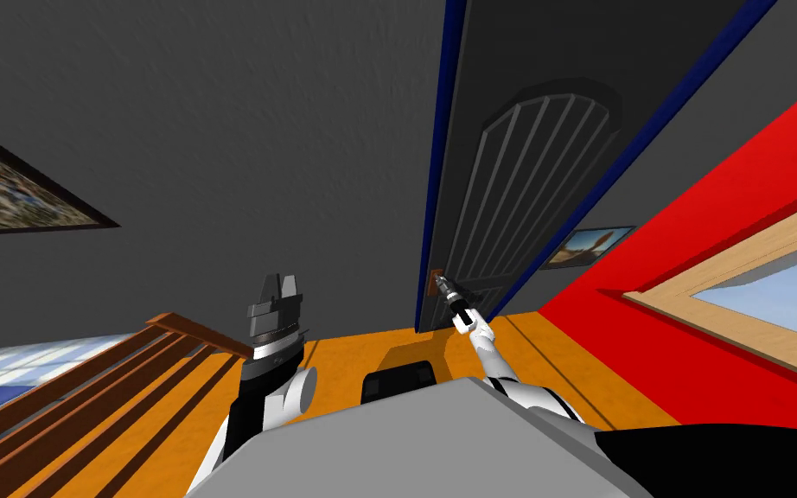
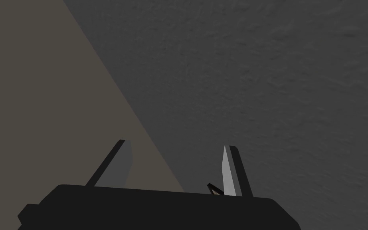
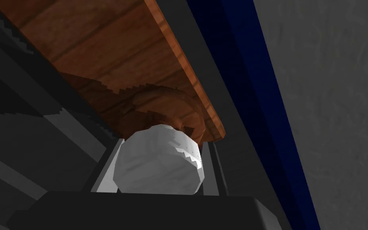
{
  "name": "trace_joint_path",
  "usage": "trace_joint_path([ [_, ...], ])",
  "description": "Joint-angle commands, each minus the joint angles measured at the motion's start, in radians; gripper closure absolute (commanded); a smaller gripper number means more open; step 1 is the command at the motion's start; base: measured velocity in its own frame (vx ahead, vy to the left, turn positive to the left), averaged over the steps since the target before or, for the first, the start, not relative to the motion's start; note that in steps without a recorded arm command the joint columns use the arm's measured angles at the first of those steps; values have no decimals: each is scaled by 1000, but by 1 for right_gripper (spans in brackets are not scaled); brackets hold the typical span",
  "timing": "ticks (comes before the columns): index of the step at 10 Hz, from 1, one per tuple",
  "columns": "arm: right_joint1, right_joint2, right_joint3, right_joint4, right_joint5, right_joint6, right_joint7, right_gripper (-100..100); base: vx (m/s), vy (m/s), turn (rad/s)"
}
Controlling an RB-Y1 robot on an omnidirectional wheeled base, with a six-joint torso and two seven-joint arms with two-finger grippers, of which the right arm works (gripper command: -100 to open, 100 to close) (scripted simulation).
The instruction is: Pull the door open
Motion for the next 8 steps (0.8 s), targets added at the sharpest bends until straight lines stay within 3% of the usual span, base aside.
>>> trace_joint_path([
  [1,-6,-5,2,1,-32,-2,-35,100,-63,-49,76],
  [8,-12,-21,41,10,-229,15,-226,100,-64,-50,112],
])
